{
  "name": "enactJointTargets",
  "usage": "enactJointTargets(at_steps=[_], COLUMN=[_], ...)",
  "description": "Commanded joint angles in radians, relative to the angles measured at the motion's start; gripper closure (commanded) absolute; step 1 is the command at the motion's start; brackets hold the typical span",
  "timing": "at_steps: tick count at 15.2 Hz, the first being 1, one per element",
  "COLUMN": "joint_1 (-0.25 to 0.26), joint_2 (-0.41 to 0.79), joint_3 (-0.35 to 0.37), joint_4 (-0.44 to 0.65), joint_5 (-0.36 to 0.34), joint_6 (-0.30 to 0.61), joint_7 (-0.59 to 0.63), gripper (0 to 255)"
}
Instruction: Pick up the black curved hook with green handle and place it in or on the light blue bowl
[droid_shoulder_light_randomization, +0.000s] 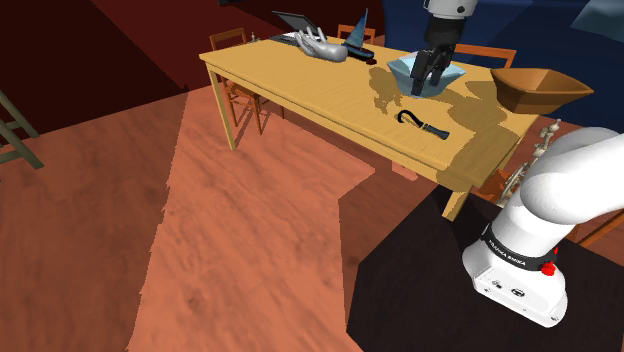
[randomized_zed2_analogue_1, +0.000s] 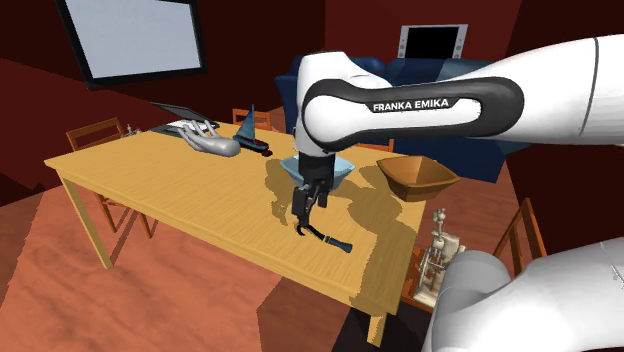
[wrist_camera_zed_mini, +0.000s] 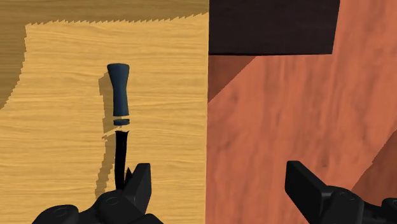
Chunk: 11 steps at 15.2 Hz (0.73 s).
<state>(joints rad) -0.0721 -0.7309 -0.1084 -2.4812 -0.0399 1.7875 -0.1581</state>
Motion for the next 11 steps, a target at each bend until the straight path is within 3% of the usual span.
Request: enactJointTargets(at_steps=[1,11], joint_1=[-0.013,-0.068], joint_2=[0.030,0.222], joint_3=[-0.032,-0.186], joint_4=[-0.030,-0.099], joint_5=[-0.024,-0.113], joint_6=[0.057,0.302], joint_7=[-0.038,-0.210], gripper=[0,0])
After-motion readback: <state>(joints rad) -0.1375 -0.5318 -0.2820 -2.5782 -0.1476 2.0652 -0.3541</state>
